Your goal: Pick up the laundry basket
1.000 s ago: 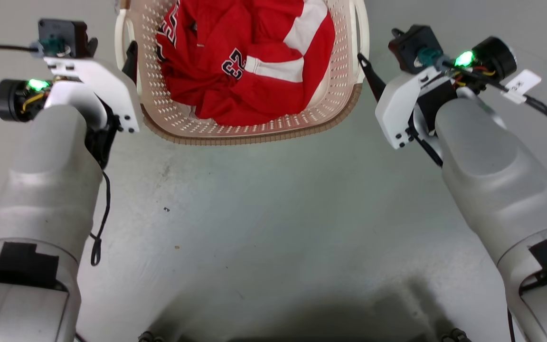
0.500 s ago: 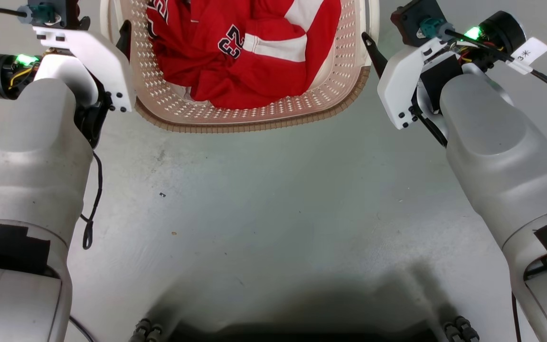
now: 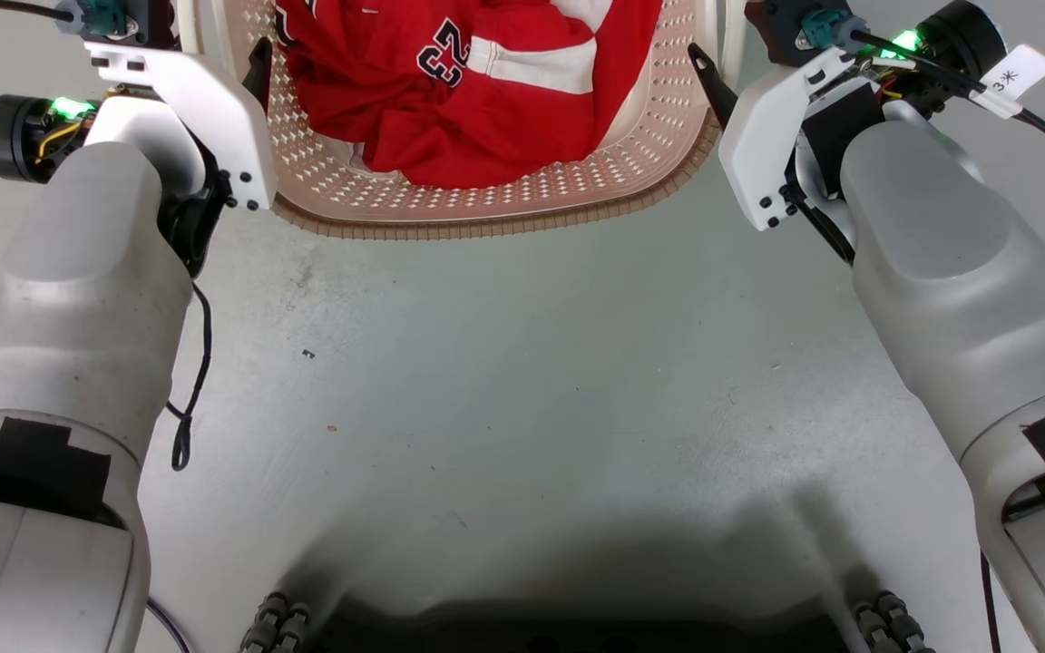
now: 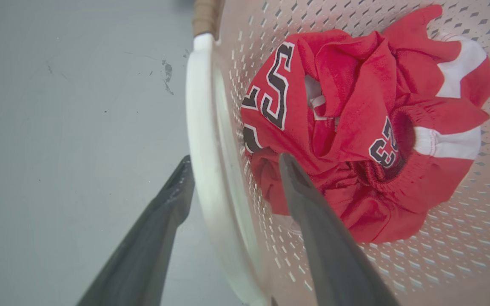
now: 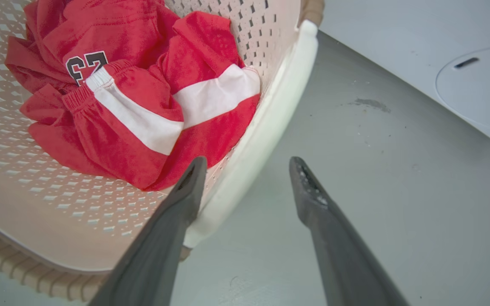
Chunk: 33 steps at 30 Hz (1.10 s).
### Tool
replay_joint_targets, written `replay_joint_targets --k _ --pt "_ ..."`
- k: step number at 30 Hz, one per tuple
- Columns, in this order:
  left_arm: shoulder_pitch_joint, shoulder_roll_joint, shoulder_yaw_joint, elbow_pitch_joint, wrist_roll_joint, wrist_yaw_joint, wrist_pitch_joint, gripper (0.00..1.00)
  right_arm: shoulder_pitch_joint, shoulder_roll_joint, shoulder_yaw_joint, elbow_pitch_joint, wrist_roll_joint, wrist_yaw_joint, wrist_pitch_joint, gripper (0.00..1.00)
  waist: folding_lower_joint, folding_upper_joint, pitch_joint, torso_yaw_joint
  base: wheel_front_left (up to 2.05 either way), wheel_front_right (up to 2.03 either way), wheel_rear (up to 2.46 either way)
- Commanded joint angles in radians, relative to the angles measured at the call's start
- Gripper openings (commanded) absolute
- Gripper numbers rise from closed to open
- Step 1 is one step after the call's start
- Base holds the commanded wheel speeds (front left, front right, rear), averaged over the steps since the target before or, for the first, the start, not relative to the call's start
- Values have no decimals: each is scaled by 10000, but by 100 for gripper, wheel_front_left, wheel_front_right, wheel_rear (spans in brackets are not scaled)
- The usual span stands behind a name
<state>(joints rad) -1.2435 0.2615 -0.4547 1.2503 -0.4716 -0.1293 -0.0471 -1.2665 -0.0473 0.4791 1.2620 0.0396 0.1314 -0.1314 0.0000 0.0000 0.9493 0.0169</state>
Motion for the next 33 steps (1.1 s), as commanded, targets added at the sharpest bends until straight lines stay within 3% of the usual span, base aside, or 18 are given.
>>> replay_joint_targets --k 1,5,6,7,8,22,33 --pt "-146 -9 -76 31 -62 -13 3 100 -65 -54 -43 98 -66 -14 53 100 0 0 42 -1 0 0 0" --pt "-142 -91 -277 71 -205 -13 182 100 -128 -53 -136 125 -98 -14 169 100 0 0 132 8 0 0 0" --pt "-163 -68 -344 72 -224 -13 211 73 -137 -56 -157 134 -111 -14 186 53 0 0 149 14 0 0 0" --pt "-198 -47 -396 76 -249 -10 202 23 -155 -56 -182 137 -125 -14 178 14 0 0 164 17 0 0 0" --pt "-199 -70 -459 79 -280 -1 255 0 -174 -56 -209 141 -117 -14 160 0 0 0 176 20 0 0 0" --pt "-31 -164 -1041 78 -947 2 366 0 90 -72 -125 99 -6 -10 312 0 0 0 -307 87 0 0 0" --pt "647 -3 -1676 -206 -1751 0 1207 0 837 -59 971 -289 1153 -9 1482 0 0 0 -1576 -106 0 0 0"
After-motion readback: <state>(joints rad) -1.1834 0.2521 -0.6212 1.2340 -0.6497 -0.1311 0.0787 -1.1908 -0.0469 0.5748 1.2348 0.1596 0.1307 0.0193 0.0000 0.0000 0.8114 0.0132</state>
